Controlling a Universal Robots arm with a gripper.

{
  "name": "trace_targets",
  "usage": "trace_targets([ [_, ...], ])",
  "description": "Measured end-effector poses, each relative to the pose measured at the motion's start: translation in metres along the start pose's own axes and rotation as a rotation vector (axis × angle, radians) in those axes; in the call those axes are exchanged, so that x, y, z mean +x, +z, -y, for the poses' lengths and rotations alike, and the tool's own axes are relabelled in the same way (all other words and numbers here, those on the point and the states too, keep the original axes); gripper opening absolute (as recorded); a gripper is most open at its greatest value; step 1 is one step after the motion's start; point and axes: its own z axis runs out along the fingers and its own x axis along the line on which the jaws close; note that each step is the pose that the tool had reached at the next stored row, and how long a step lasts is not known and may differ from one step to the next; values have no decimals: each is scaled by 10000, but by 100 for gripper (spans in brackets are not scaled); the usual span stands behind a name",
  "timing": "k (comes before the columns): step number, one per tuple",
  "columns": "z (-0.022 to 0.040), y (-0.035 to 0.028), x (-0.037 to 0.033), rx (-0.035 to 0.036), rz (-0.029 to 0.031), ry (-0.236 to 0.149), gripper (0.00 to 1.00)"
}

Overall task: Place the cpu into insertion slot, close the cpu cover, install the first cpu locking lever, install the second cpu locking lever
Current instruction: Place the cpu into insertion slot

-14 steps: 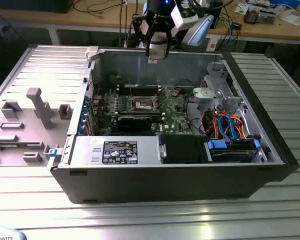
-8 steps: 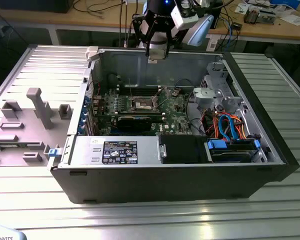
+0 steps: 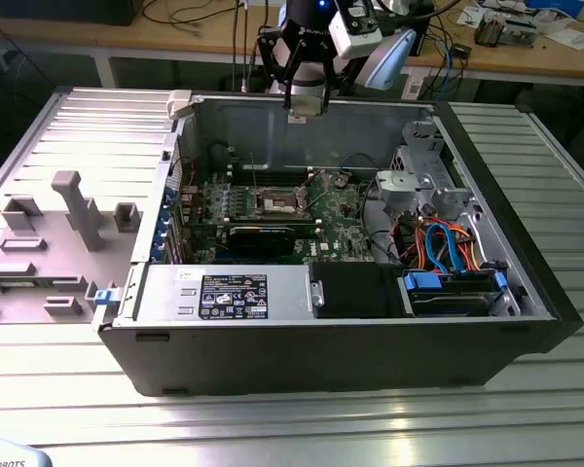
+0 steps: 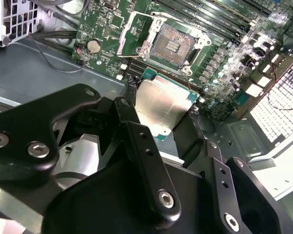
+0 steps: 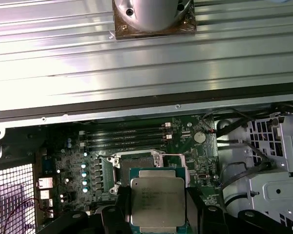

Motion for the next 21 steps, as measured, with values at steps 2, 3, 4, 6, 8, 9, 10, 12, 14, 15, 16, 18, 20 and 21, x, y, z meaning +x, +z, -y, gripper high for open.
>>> trace_targets([
  [2,0,0,1,0,0,0,55],
  [3,0,0,1,0,1,14,55],
  [4,0,0,1,-1,5,51,55],
  [6,0,0,1,-5,28,314,55],
  [8,12,-1,1,-10,50,563,55],
  [9,21,-1,0,-13,53,600,55],
  [10,22,0,-1,-12,56,633,55],
  [12,23,-1,-2,-16,77,871,55],
  [14,23,1,-1,-21,103,1174,55],
  [15,24,1,-1,-21,108,1234,55],
  [16,24,2,-1,-23,112,1265,55],
  [18,24,4,-1,-25,120,1356,55],
  [20,24,7,0,-28,133,1498,55],
  [21,24,7,0,-27,138,1562,55],
])
